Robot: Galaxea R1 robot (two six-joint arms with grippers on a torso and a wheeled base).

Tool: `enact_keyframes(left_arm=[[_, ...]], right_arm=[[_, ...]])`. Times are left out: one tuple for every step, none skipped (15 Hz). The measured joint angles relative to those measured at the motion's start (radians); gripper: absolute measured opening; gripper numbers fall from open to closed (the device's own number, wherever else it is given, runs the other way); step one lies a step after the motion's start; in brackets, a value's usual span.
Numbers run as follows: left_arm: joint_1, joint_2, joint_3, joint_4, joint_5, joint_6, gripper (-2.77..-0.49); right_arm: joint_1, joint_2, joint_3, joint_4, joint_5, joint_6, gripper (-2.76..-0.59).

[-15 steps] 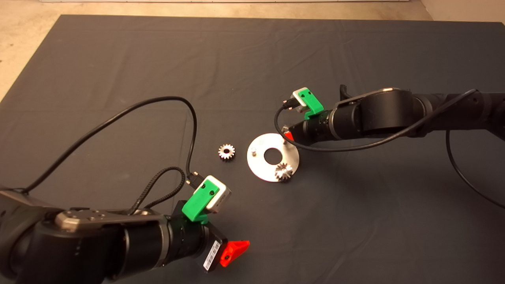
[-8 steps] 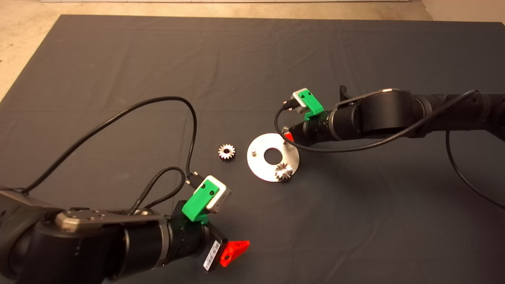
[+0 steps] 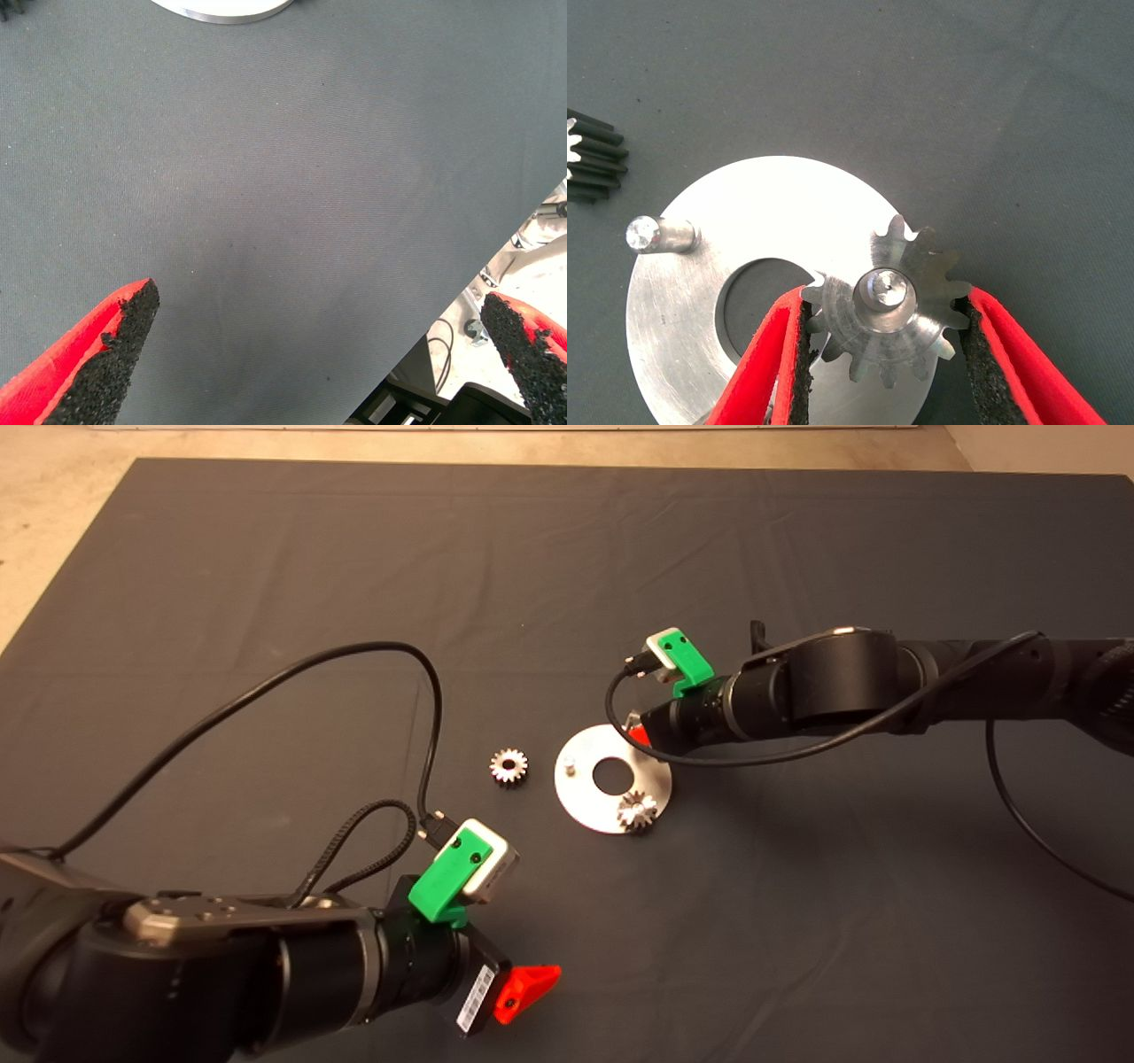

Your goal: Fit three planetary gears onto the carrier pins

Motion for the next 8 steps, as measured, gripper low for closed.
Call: enact_keyframes(left_arm=[[0.000, 0.000, 0.000, 0.000, 0.000, 0.000, -0.62], [0.000, 0.000, 0.000, 0.000, 0.001, 0.000, -0.62], [0.000, 0.000, 0.000, 0.000, 0.000, 0.000, -0.62], [0.000, 0.000, 0.000, 0.000, 0.000, 0.000, -0.62], [0.000, 0.000, 0.000, 0.000, 0.000, 0.000, -0.62], [0.000, 0.000, 0.000, 0.000, 0.000, 0.000, -0.62], [0.000, 0.000, 0.000, 0.000, 0.000, 0.000, -0.62], [0.000, 0.000, 0.000, 0.000, 0.000, 0.000, -0.62]], right_arm=[[0.000, 0.000, -0.001, 0.000, 0.000, 0.000, -2.36], [0.000, 0.000, -0.001, 0.000, 0.001, 0.000, -2.36], [0.000, 0.000, -0.001, 0.000, 0.000, 0.000, -2.36], [0.000, 0.000, -0.001, 0.000, 0.000, 0.000, -2.36], [0.000, 0.000, -0.001, 0.000, -0.001, 0.000, -2.36], [0.000, 0.000, -0.001, 0.000, -0.001, 0.000, -2.36], [0.000, 0.000, -0.001, 0.000, -0.003, 0.000, -2.36], [0.000, -0.001, 0.000, 0.000, -0.008, 0.000, -2.36]])
